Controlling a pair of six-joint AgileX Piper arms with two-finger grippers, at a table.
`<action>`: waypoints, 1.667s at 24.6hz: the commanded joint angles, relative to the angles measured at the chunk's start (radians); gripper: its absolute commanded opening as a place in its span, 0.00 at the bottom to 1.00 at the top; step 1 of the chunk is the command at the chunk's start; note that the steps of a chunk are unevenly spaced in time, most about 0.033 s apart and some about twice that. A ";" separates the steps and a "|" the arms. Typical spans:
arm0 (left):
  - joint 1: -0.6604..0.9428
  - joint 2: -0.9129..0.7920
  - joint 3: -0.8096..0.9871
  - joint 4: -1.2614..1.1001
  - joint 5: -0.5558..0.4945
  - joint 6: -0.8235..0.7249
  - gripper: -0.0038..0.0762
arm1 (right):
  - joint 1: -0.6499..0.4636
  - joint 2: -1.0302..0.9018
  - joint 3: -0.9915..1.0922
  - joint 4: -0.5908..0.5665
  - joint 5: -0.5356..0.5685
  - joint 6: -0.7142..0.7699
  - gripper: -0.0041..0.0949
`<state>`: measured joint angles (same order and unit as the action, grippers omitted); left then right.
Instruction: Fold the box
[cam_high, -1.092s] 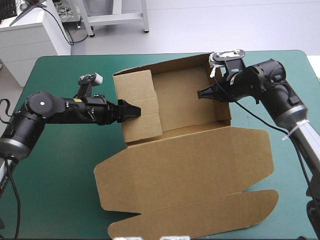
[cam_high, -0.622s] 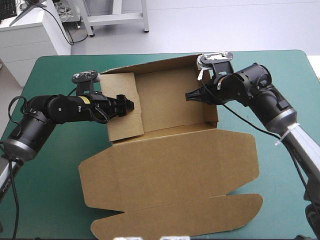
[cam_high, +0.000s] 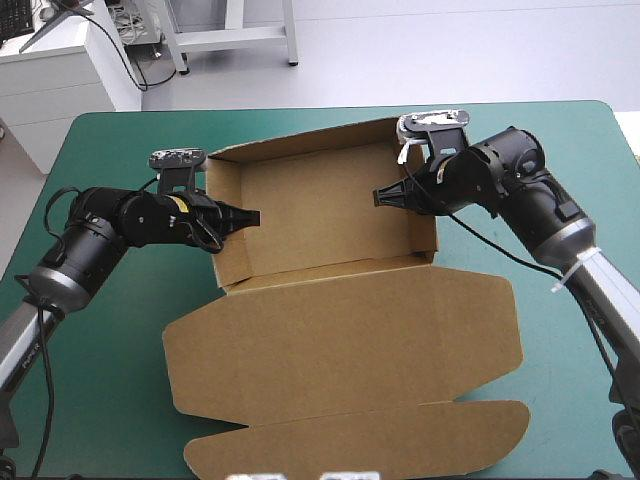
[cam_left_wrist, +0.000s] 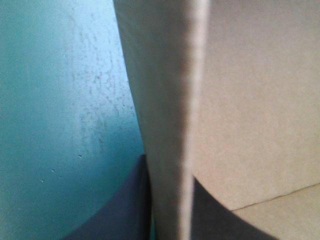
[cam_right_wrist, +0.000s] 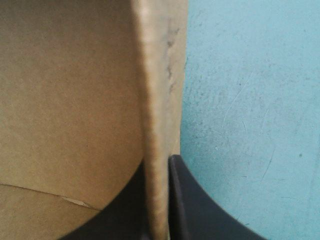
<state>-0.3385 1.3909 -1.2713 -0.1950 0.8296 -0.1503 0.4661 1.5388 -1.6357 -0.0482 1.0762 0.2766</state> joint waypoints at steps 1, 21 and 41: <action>-0.046 -0.019 -0.052 -0.036 -0.060 0.012 0.04 | 0.006 -0.036 -0.028 0.037 -0.052 0.002 0.04; -0.058 0.425 -0.398 0.044 0.398 -0.079 0.04 | -0.036 0.273 -0.031 0.104 0.080 -0.075 0.04; -0.059 0.511 -0.459 0.042 0.431 -0.022 0.61 | -0.076 0.294 -0.031 0.127 0.065 -0.105 0.86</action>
<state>-0.3884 1.9536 -1.6991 -0.1218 1.2317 -0.1783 0.3879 1.8813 -1.6366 0.0751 1.1610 0.1805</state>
